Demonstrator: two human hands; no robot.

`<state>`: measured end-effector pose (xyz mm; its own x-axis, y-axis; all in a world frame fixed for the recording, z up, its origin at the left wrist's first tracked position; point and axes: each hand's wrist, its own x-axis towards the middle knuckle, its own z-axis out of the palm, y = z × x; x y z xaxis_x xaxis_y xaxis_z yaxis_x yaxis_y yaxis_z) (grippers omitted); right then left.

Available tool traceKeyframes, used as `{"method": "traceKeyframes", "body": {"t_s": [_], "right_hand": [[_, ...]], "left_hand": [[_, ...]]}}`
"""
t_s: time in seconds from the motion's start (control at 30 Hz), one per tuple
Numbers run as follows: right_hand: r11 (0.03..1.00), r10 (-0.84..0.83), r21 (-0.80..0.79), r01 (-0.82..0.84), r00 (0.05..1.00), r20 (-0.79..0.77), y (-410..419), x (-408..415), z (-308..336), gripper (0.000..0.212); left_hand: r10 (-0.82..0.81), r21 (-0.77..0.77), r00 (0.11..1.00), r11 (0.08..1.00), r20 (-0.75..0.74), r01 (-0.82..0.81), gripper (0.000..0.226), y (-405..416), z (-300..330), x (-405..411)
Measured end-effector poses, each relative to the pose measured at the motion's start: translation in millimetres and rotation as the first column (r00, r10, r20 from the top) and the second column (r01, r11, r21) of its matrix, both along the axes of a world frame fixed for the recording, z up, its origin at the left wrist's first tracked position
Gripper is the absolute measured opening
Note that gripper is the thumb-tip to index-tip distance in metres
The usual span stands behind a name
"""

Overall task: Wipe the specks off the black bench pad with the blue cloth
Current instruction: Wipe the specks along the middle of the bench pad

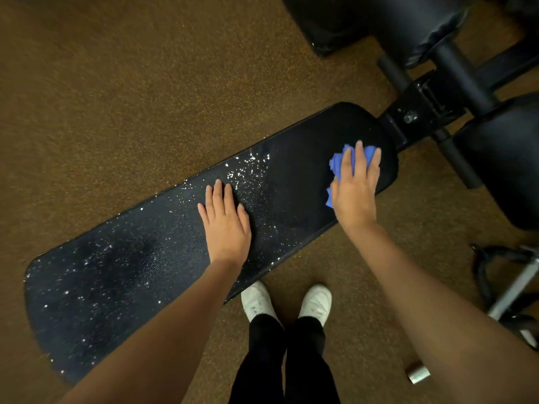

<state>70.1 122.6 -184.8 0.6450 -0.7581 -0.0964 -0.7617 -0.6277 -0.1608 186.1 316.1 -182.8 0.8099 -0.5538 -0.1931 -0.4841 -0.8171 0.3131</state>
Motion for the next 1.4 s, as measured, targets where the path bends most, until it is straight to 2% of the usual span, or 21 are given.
{"method": "traceKeyframes", "body": {"t_s": [0.07,0.17,0.23,0.33,0.43,0.53,0.7,0.77,0.87,0.93,1.03,1.17,1.33,1.4], "right_hand": [[0.999,0.032,0.018,-0.033,0.999,0.018,-0.4,12.8,0.8,0.062],[0.954,0.298,0.020,-0.299,0.954,0.021,8.9,6.2,2.2,0.077],[0.901,0.432,0.013,-0.433,0.901,0.017,3.6,-5.7,3.0,0.079],[0.946,0.323,-0.037,-0.322,0.946,0.003,-13.9,0.7,2.7,0.074],[0.976,0.215,0.006,-0.215,0.976,0.016,-15.5,31.8,4.3,0.072],[0.954,0.297,0.029,-0.299,0.953,0.050,0.6,52.7,0.8,0.075],[0.835,0.545,0.033,-0.549,0.834,0.081,13.6,35.1,-2.3,0.087],[0.848,0.527,0.022,-0.529,0.848,0.063,3.2,35.4,-1.1,0.085],[0.922,0.385,0.002,-0.386,0.920,0.065,-6.1,62.9,-1.9,0.081],[0.937,0.345,0.031,-0.349,0.935,0.089,-1.6,85.9,-0.2,0.075],[0.916,0.379,0.085,-0.391,0.916,0.129,13.0,100.5,-0.7,0.071],[0.829,0.547,0.046,-0.558,0.824,0.148,16.7,84.8,-5.4,0.076],[0.908,0.404,0.085,-0.409,0.912,0.074,3.1,107.8,0.8,0.077],[0.897,0.422,0.114,-0.427,0.904,0.072,12.7,118.7,1.3,0.079]], "left_hand": [[0.017,-0.009,1.000,1.000,0.006,-0.017,0.064,-2.5,-1.1,-1.5],[0.029,-0.009,0.999,1.000,0.014,-0.029,0.064,-3.2,-2.0,-2.8],[0.046,-0.012,0.999,0.999,0.012,-0.046,0.065,-5.2,-1.5,-3.1],[0.068,-0.023,0.998,0.997,0.004,-0.068,0.066,-7.3,-0.7,-3.2],[0.077,-0.033,0.997,0.997,0.003,-0.076,0.064,-6.4,-3.2,-3.1],[0.096,-0.041,0.995,0.995,0.001,-0.096,0.063,-7.6,-5.0,-3.7],[0.127,-0.066,0.992,0.990,-0.025,-0.128,0.064,-10.1,-1.4,-3.6],[0.136,-0.087,0.990,0.986,-0.045,-0.140,0.063,-9.0,-0.1,-2.8],[0.124,-0.105,0.991,0.986,-0.049,-0.129,0.062,-7.0,0.6,-1.7],[0.114,-0.106,0.992,0.987,-0.048,-0.118,0.062,-4.9,-0.3,-0.9],[0.102,-0.100,0.994,0.989,-0.044,-0.106,0.061,-2.9,-1.4,0.1],[0.071,-0.071,0.997,0.995,-0.041,-0.074,0.061,0.8,2.6,-0.6],[0.055,0.001,0.998,0.998,-0.029,-0.055,0.062,12.0,4.1,-5.3],[0.074,0.010,0.996,0.997,-0.042,-0.074,0.062,16.9,2.6,-6.9]]}}
